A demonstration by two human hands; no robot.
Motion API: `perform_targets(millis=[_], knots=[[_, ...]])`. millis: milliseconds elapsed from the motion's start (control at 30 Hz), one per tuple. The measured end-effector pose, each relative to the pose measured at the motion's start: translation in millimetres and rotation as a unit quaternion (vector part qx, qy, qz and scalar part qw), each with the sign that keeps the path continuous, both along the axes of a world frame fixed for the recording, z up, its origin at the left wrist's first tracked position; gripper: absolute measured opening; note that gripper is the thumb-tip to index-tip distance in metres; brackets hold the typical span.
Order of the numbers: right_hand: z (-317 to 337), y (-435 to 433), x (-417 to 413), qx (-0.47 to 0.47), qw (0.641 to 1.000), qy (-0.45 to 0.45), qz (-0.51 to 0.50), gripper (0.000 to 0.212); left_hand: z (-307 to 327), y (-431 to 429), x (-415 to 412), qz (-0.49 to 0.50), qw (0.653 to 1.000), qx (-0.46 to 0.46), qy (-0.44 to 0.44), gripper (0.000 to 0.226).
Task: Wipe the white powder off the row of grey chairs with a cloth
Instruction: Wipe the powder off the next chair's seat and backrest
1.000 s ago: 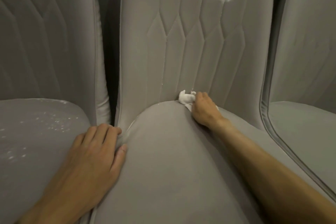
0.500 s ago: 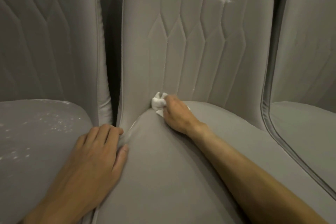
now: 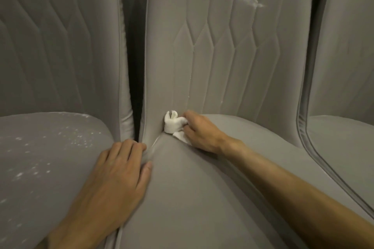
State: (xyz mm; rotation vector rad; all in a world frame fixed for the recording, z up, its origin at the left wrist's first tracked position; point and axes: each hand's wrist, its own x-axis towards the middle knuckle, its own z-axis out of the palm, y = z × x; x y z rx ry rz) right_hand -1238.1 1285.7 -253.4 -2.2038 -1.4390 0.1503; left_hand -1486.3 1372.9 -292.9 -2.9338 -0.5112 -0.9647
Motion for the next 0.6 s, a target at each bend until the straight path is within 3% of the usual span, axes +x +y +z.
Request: perform_targets(millis=[133, 367, 500, 600], knots=[[2, 5, 16, 0.009, 0.995, -0.003, -0.095, 0.005, 3, -3, -1, -0.003, 1.000, -0.007, 0.008, 0.024], [-3, -6, -41, 0.025, 0.997, 0.007, 0.076, 0.010, 3, -1, -4, 0.004, 0.999, 0.008, 0.031, 0.019], [5, 5, -11, 0.015, 0.999, 0.021, -0.039, 0.015, 5, -2, -6, 0.004, 0.999, -0.014, 0.035, 0.007], [2, 9, -39, 0.034, 0.999, 0.016, -0.038, 0.018, 6, -2, -5, 0.020, 0.999, -0.043, 0.025, 0.010]])
